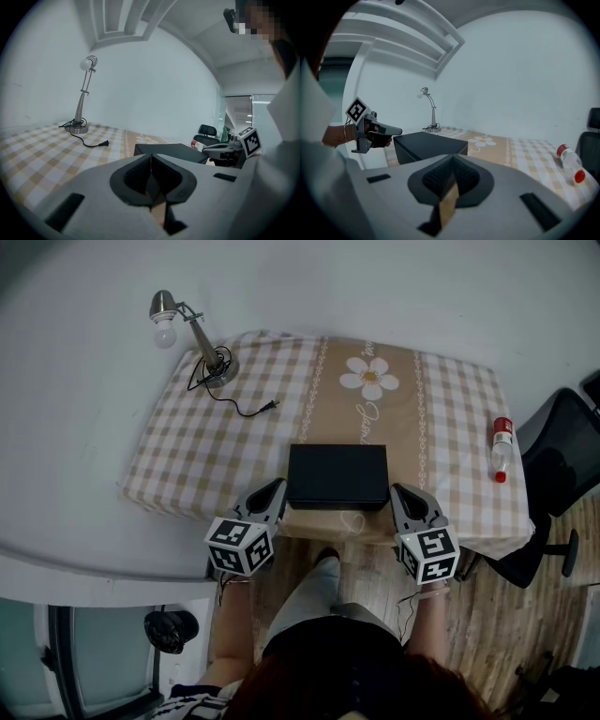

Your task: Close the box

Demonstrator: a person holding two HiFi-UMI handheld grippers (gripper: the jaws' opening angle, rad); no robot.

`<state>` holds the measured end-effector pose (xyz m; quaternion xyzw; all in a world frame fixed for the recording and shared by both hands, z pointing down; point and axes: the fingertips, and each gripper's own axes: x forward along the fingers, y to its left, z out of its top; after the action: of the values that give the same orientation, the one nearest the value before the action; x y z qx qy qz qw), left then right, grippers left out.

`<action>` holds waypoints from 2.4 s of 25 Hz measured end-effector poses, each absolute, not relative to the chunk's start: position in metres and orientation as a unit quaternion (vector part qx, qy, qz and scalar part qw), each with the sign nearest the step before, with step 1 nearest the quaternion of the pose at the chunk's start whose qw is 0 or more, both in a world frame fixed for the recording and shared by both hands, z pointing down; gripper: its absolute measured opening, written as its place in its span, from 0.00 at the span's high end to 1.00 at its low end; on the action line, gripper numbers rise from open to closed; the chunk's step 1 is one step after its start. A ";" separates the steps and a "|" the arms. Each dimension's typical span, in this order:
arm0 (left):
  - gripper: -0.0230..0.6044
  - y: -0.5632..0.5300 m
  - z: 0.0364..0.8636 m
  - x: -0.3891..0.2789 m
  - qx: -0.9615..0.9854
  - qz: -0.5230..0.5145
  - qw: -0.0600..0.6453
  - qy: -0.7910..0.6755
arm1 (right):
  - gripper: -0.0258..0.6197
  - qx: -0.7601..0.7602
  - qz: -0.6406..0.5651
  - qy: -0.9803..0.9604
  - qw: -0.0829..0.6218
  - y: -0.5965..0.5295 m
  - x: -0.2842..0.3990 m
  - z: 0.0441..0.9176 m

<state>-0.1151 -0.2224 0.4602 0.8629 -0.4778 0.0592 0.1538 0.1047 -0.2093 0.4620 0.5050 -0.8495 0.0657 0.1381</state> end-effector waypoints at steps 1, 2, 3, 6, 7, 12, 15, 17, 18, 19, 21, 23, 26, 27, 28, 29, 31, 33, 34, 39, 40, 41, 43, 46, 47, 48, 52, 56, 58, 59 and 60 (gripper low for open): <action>0.92 -0.219 0.459 -0.115 0.863 0.058 0.153 -0.477 | 0.93 0.506 0.065 -0.849 0.137 -0.206 0.105 0.462; 0.92 -0.216 0.458 -0.114 0.864 0.057 0.151 -0.477 | 0.93 0.507 0.063 -0.849 0.138 -0.203 0.106 0.462; 0.92 -0.213 0.457 -0.114 0.865 0.056 0.149 -0.476 | 0.93 0.507 0.062 -0.848 0.138 -0.200 0.106 0.462; 0.92 -0.204 0.453 -0.113 0.866 0.053 0.143 -0.476 | 0.93 0.507 0.054 -0.850 0.134 -0.190 0.104 0.460; 0.92 -0.200 0.451 -0.113 0.866 0.051 0.142 -0.476 | 0.93 0.507 0.052 -0.850 0.132 -0.187 0.103 0.458; 0.92 -0.184 0.442 -0.111 0.868 0.047 0.130 -0.477 | 0.93 0.514 0.052 -0.849 0.113 -0.170 0.102 0.448; 0.92 -0.173 0.438 -0.111 0.868 0.044 0.123 -0.479 | 0.93 0.520 0.063 -0.846 0.097 -0.159 0.102 0.442; 0.92 -0.166 0.435 -0.113 0.867 0.041 0.119 -0.483 | 0.93 0.524 0.070 -0.844 0.089 -0.152 0.103 0.439; 0.92 -0.162 0.433 -0.113 0.865 0.039 0.117 -0.486 | 0.93 0.526 0.072 -0.843 0.086 -0.149 0.103 0.438; 0.92 -0.159 0.431 -0.114 0.864 0.037 0.114 -0.488 | 0.93 0.528 0.073 -0.842 0.085 -0.145 0.103 0.438; 0.92 -0.151 0.428 -0.115 0.863 0.035 0.110 -0.492 | 0.93 0.531 0.070 -0.840 0.086 -0.137 0.102 0.436; 0.92 -0.143 0.425 -0.116 0.861 0.036 0.105 -0.496 | 0.93 0.532 0.060 -0.840 0.089 -0.130 0.099 0.433; 0.92 -0.132 0.421 -0.115 0.860 0.035 0.100 -0.499 | 0.93 0.530 0.048 -0.842 0.088 -0.119 0.096 0.427; 0.92 -0.128 0.419 -0.113 0.860 0.033 0.098 -0.500 | 0.93 0.528 0.046 -0.844 0.086 -0.115 0.095 0.425; 0.92 -0.124 0.418 -0.111 0.860 0.031 0.096 -0.500 | 0.93 0.527 0.045 -0.845 0.085 -0.112 0.094 0.424; 0.92 -0.120 0.416 -0.109 0.861 0.030 0.093 -0.500 | 0.93 0.526 0.044 -0.845 0.086 -0.108 0.094 0.423; 0.92 -0.114 0.414 -0.104 0.862 0.031 0.086 -0.498 | 0.93 0.522 0.046 -0.847 0.086 -0.102 0.091 0.423; 0.92 -0.108 0.412 -0.101 0.863 0.033 0.081 -0.497 | 0.93 0.516 0.051 -0.851 0.078 -0.095 0.086 0.419; 0.92 -0.106 0.411 -0.099 0.864 0.034 0.079 -0.497 | 0.93 0.514 0.051 -0.853 0.074 -0.092 0.085 0.417; 0.92 -0.093 0.403 -0.091 0.867 0.032 0.064 -0.493 | 0.93 0.507 0.040 -0.859 0.063 -0.078 0.077 0.404; 0.92 -0.090 0.401 -0.090 0.868 0.031 0.061 -0.492 | 0.93 0.507 0.036 -0.859 0.060 -0.076 0.075 0.401; 0.92 -0.088 0.400 -0.090 0.868 0.030 0.059 -0.492 | 0.93 0.506 0.031 -0.860 0.057 -0.074 0.073 0.399; 0.92 -0.083 0.397 -0.089 0.870 0.028 0.057 -0.489 | 0.93 0.504 0.024 -0.861 0.056 -0.070 0.068 0.395; 0.92 -0.076 0.393 -0.090 0.872 0.025 0.051 -0.486 | 0.93 0.505 0.018 -0.861 0.060 -0.067 0.060 0.394; 0.92 -0.074 0.391 -0.091 0.873 0.023 0.049 -0.485 | 0.93 0.504 0.017 -0.861 0.062 -0.065 0.057 0.394; 0.92 -0.071 0.389 -0.092 0.873 0.021 0.048 -0.485 | 0.93 0.504 0.015 -0.861 0.065 -0.064 0.055 0.394; 0.92 -0.063 0.385 -0.097 0.876 0.015 0.045 -0.481 | 0.93 0.511 0.000 -0.857 0.069 -0.060 0.046 0.388; 0.92 -0.052 0.382 -0.104 0.877 0.012 0.046 -0.479 | 0.93 0.519 -0.015 -0.852 0.064 -0.051 0.040 0.379; 0.92 -0.045 0.379 -0.107 0.877 0.011 0.044 -0.479 | 0.93 0.523 -0.015 -0.850 0.057 -0.046 0.038 0.376; 0.92 -0.042 0.378 -0.108 0.877 0.011 0.040 -0.479 | 0.93 0.525 -0.014 -0.849 0.053 -0.043 0.037 0.374; 0.92 -0.038 0.376 -0.110 0.876 0.010 0.036 -0.481 | 0.93 0.527 -0.013 -0.848 0.050 -0.040 0.037 0.373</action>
<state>-0.1097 -0.0383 0.3761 0.8760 -0.4808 0.0102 0.0357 0.0368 -0.0398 0.3730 0.5268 -0.8484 -0.0127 0.0496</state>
